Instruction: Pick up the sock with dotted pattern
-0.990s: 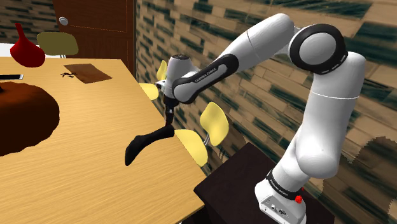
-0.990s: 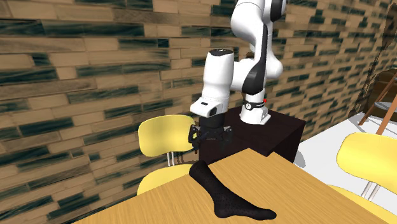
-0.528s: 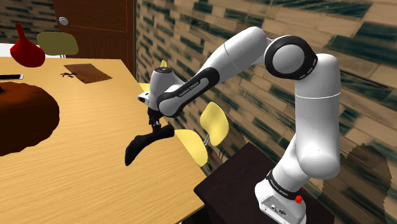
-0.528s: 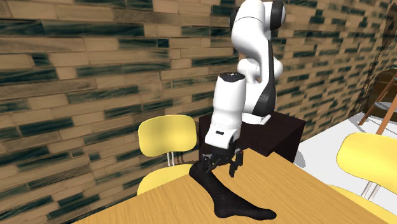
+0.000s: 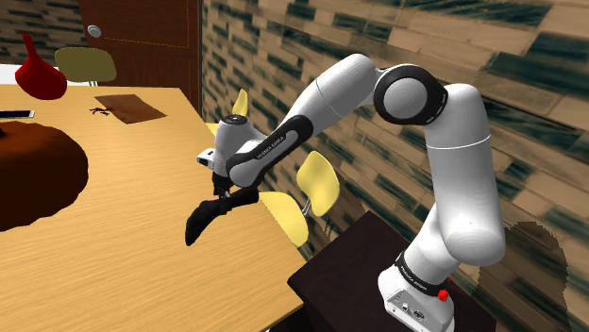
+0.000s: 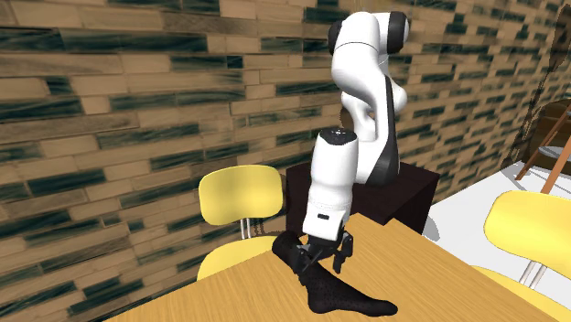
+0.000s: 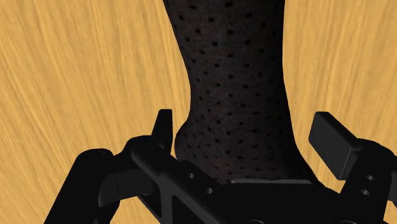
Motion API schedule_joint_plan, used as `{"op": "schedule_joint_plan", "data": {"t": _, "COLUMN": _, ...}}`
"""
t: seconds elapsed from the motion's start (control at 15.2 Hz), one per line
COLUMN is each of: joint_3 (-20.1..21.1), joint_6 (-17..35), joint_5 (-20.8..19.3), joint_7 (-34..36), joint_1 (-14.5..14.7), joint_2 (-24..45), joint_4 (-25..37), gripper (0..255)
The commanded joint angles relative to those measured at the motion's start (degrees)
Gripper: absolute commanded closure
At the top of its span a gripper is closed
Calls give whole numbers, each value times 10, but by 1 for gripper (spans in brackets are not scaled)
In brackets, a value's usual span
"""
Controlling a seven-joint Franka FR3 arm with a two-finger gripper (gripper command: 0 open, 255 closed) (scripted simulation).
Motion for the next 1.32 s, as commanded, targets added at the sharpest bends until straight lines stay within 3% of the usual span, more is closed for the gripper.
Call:
{"op": "schedule_joint_plan", "data": {"t": 0.0, "joint_3": -3, "joint_6": 12, "joint_5": -3, "joint_7": 3, "joint_1": 3, "joint_2": 18, "joint_4": 6, "gripper": 0}}
{"op": "schedule_joint_plan", "data": {"t": 0.13, "joint_3": -3, "joint_6": 13, "joint_5": -3, "joint_7": 3, "joint_1": 3, "joint_2": 18, "joint_4": 6, "gripper": 0}}
{"op": "schedule_joint_plan", "data": {"t": 0.2, "joint_3": -3, "joint_6": 13, "joint_5": -3, "joint_7": 3, "joint_1": 3, "joint_2": 18, "joint_4": 5, "gripper": 255}}
{"op": "schedule_joint_plan", "data": {"t": 0.79, "joint_3": -3, "joint_6": 12, "joint_5": -3, "joint_7": 3, "joint_1": 3, "joint_2": 18, "joint_4": 6, "gripper": 255}}
{"op": "schedule_joint_plan", "data": {"t": 1.25, "joint_3": 5, "joint_6": -22, "joint_5": 5, "joint_7": -4, "joint_1": -4, "joint_2": -25, "joint_4": -3, "gripper": 255}}
